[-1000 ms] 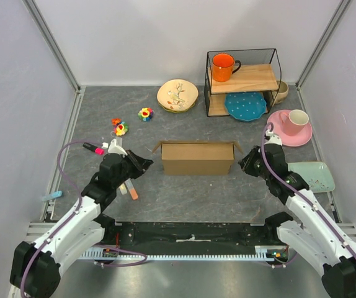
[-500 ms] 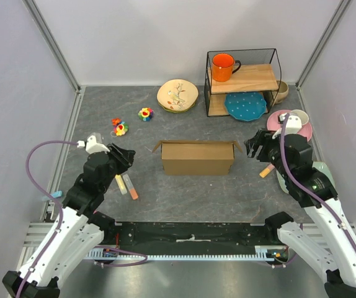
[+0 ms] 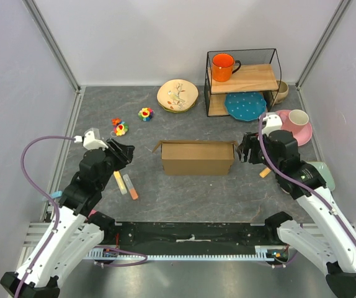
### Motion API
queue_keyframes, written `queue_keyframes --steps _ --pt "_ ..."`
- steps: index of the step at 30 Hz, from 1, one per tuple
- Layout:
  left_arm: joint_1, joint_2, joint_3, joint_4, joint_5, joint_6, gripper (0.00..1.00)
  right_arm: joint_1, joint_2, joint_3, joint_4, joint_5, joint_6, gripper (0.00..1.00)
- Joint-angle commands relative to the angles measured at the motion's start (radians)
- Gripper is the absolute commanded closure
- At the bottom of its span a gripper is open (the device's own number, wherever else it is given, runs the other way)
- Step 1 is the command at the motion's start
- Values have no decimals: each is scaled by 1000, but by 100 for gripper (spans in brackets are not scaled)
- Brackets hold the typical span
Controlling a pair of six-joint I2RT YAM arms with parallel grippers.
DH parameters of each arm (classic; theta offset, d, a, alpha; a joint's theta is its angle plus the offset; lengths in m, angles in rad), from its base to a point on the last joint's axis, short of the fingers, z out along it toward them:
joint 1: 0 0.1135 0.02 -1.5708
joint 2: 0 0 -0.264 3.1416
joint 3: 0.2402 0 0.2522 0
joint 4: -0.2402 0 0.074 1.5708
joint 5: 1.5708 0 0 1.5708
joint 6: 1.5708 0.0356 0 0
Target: Fold the paper box
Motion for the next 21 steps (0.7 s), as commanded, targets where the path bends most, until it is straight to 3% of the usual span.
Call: queue_keyframes --steps 1,12,21 --pt "-1 15 49 55 26 44 46 12 31 10 30 -14 -26 31" --pt "-1 65 57 150 171 135 44 24 122 10 85 32 17 42" --pt "-1 66 18 215 237 171 44 40 136 -13 117 21 26 59"
